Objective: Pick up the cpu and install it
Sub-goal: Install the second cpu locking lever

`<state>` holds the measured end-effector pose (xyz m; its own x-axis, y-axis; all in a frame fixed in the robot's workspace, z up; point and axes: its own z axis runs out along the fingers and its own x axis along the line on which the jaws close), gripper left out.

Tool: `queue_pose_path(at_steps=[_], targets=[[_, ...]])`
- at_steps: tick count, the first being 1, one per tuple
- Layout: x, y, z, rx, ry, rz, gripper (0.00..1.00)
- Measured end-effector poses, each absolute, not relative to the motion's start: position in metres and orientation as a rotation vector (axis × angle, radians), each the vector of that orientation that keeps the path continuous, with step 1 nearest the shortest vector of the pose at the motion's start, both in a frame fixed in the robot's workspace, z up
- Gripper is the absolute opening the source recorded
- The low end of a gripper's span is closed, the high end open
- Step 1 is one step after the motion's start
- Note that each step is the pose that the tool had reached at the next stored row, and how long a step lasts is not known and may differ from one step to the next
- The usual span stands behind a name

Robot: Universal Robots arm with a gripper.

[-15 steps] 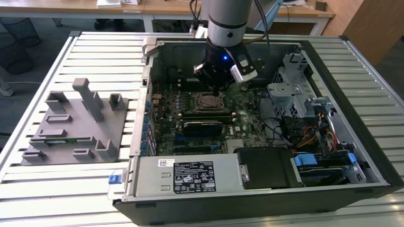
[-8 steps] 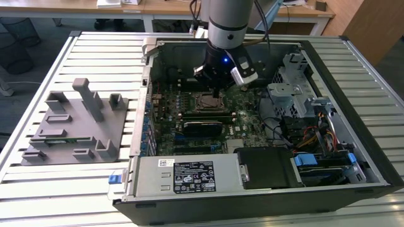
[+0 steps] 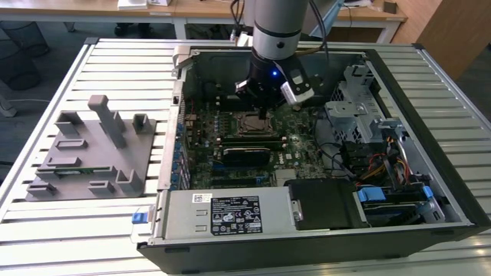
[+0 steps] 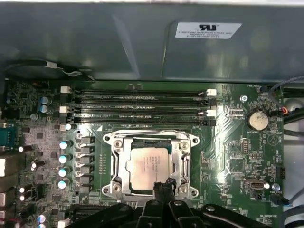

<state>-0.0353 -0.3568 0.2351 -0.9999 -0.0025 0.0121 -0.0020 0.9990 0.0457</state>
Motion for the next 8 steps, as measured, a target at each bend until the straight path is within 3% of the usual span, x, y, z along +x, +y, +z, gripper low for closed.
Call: queue_pose_path(at_steps=[8], targets=[[-0.035,-0.36,0.253,0.003,-3.125,-0.072,0.11]])
